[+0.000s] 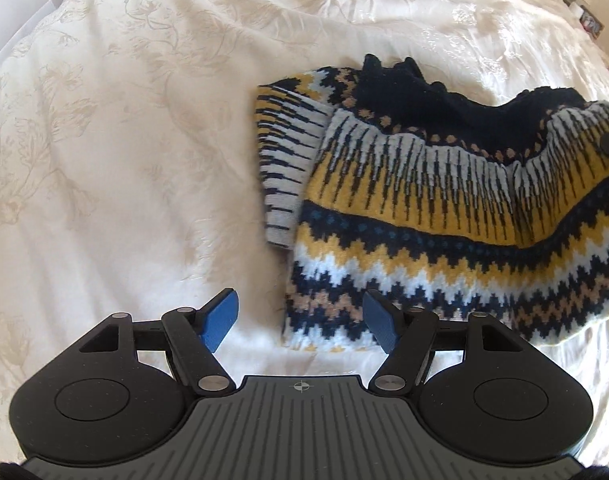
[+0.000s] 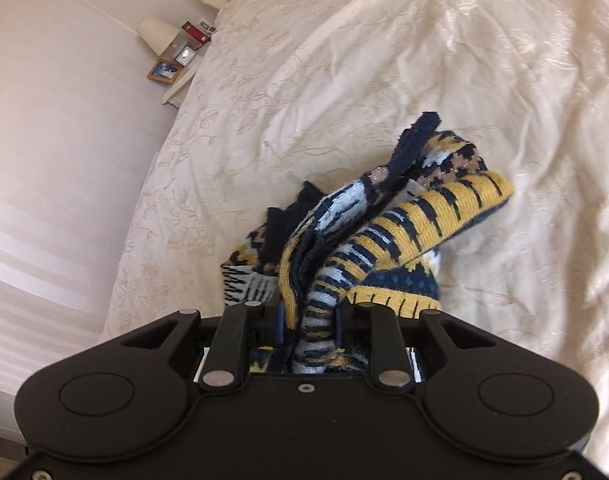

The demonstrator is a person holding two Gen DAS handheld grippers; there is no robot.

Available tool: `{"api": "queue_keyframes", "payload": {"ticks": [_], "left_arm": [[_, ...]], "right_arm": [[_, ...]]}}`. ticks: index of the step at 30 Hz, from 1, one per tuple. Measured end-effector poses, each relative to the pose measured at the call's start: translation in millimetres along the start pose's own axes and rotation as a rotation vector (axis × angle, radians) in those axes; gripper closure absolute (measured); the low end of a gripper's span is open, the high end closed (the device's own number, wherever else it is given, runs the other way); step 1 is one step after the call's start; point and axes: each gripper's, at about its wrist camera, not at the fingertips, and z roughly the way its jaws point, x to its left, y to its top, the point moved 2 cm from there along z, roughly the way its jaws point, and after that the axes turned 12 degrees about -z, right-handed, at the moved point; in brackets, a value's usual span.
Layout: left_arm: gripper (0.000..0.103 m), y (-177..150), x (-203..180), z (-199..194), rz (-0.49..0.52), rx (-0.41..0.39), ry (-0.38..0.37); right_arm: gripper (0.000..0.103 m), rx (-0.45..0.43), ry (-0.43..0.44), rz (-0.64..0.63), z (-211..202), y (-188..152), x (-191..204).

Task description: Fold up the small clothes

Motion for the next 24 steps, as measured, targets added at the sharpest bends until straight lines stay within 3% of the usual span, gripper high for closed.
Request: {"api": "queue_keyframes", "payload": {"ticks": [6, 12, 18, 24], "left_arm": [[0.035, 2, 39, 1, -0.035, 0.012, 0.005], [0.035, 1, 68, 4, -0.08, 0.024, 0.015], [0.035, 1, 80, 9, -0.11, 0.038, 0.008], [0.035, 1, 72, 11, -0.092, 0.054, -0.015]], "right_arm": [[0.07, 0.085, 0.009, -0.082, 65, -1, 58], [0.07, 0.197, -0.045, -0.181, 132, -16, 95], [0.066, 0.258, -0.092, -0.278, 160, -26, 113], [0.059, 0.244, 0.024, -0.278, 156, -28, 117]]}}
